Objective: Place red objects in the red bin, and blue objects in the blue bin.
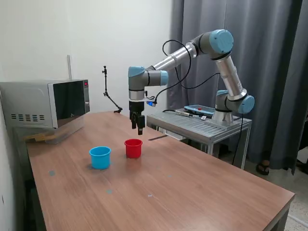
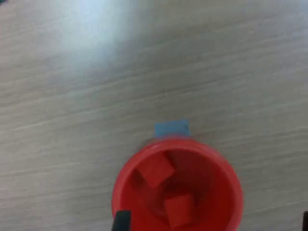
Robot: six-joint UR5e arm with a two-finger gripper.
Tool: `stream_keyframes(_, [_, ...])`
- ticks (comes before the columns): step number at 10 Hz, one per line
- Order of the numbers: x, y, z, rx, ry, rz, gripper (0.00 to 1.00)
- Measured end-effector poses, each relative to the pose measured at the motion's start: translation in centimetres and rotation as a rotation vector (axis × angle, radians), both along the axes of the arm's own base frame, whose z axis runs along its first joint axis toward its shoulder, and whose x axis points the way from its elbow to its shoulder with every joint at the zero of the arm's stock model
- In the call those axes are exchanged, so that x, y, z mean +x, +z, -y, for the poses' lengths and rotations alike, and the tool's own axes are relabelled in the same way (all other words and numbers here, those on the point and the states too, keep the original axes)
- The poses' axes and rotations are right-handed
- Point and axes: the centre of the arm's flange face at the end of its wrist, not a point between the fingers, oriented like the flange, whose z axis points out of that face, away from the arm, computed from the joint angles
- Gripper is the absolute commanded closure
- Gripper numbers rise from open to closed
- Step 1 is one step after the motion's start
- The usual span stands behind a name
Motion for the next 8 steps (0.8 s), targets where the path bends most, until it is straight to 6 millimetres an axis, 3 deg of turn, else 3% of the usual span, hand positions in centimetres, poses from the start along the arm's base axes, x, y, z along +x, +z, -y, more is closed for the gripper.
stream_keyframes(8, [3.7,18.9,7.8,-0.031,0.232,-0.035,0.00])
